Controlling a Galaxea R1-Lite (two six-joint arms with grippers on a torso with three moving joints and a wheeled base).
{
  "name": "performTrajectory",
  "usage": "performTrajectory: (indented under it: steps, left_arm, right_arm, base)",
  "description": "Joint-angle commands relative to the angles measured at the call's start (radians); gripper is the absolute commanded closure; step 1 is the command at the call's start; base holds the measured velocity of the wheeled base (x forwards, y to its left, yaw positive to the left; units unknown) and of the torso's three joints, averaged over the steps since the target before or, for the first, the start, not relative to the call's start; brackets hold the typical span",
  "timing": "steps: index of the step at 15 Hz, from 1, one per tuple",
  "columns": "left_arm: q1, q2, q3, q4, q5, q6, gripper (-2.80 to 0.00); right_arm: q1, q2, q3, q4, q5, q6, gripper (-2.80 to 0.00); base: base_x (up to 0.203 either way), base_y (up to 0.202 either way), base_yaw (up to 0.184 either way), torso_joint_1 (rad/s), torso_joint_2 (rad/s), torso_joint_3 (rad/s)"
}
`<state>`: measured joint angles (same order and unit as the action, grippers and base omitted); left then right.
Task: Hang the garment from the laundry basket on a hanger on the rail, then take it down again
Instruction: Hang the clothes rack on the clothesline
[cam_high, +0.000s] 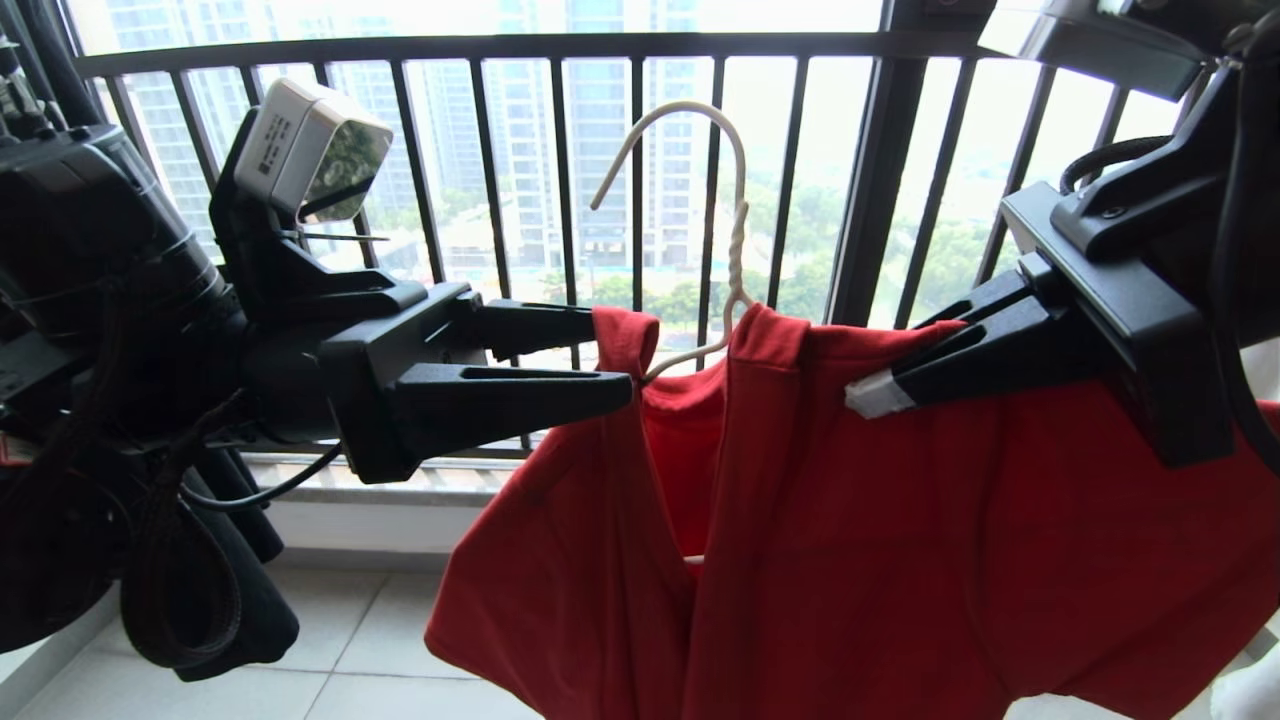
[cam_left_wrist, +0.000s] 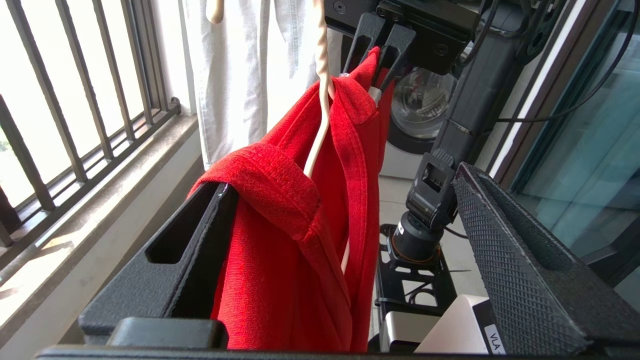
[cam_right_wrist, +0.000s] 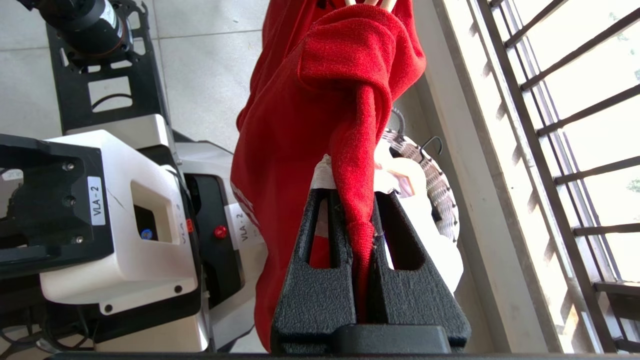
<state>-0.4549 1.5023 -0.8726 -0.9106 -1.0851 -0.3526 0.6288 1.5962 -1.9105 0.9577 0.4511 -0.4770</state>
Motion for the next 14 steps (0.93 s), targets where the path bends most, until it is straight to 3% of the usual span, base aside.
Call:
performTrajectory:
  steps: [1,5,12,14]
  left_arm:
    - [0.002,-0.01,0.001,-0.001,-0.007,0.006,-2.8]
    - [-0.017,-0.028,0.003,0.023,-0.01,0.004,-2.8]
    - [-0.089,-0.136,-0.174,0.513,-0.009,0.004,-2.8]
    - [-0.091,-0.139,-0.223,0.576,-0.009,0.004,-2.8]
  right_arm:
    - [-0.006,-0.012,0.005,0.006,0.003,-0.005,0.0]
    - [-0.004,-0.007,0.011,0.006,0.005,-0.006,0.0]
    - [0.02,-0.004,0.011,0.004,0.009,0.001,0.0]
    - [0.019,-0.012,0.021,0.006,0.011,0.006,0.0]
  base:
    - [0.0,0.0,0.0,0.0,0.0,0.0]
    - [0.0,0.0,0.0,0.0,0.0,0.0]
    - [0.0,0.0,0.0,0.0,0.0,0.0]
    - [0.0,0.0,0.0,0.0,0.0,0.0]
